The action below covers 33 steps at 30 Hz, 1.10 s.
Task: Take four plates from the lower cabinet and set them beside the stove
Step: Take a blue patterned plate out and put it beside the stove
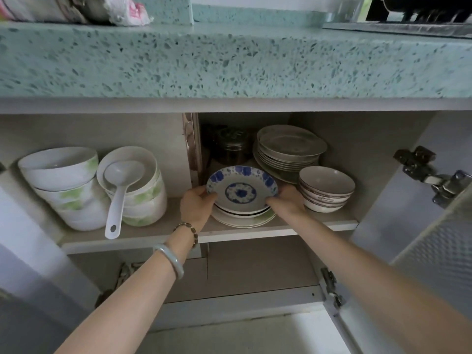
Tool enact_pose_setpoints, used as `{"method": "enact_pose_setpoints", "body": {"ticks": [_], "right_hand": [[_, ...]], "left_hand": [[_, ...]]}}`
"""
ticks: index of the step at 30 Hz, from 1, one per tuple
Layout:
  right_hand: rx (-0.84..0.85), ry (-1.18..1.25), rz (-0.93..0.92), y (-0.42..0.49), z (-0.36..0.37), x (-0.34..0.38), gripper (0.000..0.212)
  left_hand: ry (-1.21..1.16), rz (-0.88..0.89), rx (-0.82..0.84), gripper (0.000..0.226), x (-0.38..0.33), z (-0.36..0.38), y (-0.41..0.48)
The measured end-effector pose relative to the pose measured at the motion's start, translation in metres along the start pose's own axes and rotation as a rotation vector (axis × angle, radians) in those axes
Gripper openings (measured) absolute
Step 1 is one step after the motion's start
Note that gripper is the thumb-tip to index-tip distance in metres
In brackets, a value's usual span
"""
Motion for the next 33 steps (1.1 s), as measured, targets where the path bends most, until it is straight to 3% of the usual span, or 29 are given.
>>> {"method": "enact_pose_setpoints", "body": {"ticks": [3,6,11,14,16,22,26,33], "right_hand": [[0.006,0.164,0.016,-0.004,-0.006,0.002,0.022],[0.015,0.315,0.060,-0.015,-0.012,0.007,0.032],[0.019,0.463,0.142,-0.031,-0.020,0.003,0.011],[0.028,0.323,0.216,-0.048,-0.026,0.002,0.029],[0.105,0.387,0.267,-0.066,-0.030,0.000,0.038],[0.186,0.442,0.431,-0.136,-0.083,0.022,0.030],[0.234,0.338,0.476,-0.185,-0.121,0.039,0.037],[0.220,0.433,0.643,-0.270,-0.212,0.091,0.046]], "left_hand": [[-0.163,0.038,0.001,0.017,-0.010,-0.006,0.000],[-0.349,-0.025,0.008,0.025,-0.020,-0.012,-0.004],[-0.460,-0.143,0.069,0.024,-0.021,-0.016,-0.029],[-0.467,-0.256,0.090,0.022,-0.022,-0.023,-0.050],[-0.478,-0.300,0.123,0.024,-0.028,-0.029,-0.070],[-0.442,-0.491,0.179,0.032,-0.093,-0.068,-0.125],[-0.300,-0.522,0.214,0.027,-0.142,-0.095,-0.160],[-0.221,-0.568,0.337,0.030,-0.238,-0.144,-0.215]]}}
Point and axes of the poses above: each hand's wrist, its own y-axis towards the middle knuckle, its own z-axis out of the palm, x = y × z, the point moved 1 cm from there along y, towards the middle knuckle, and after that the axes turned 1 degree about z, right-handed, at the moved point
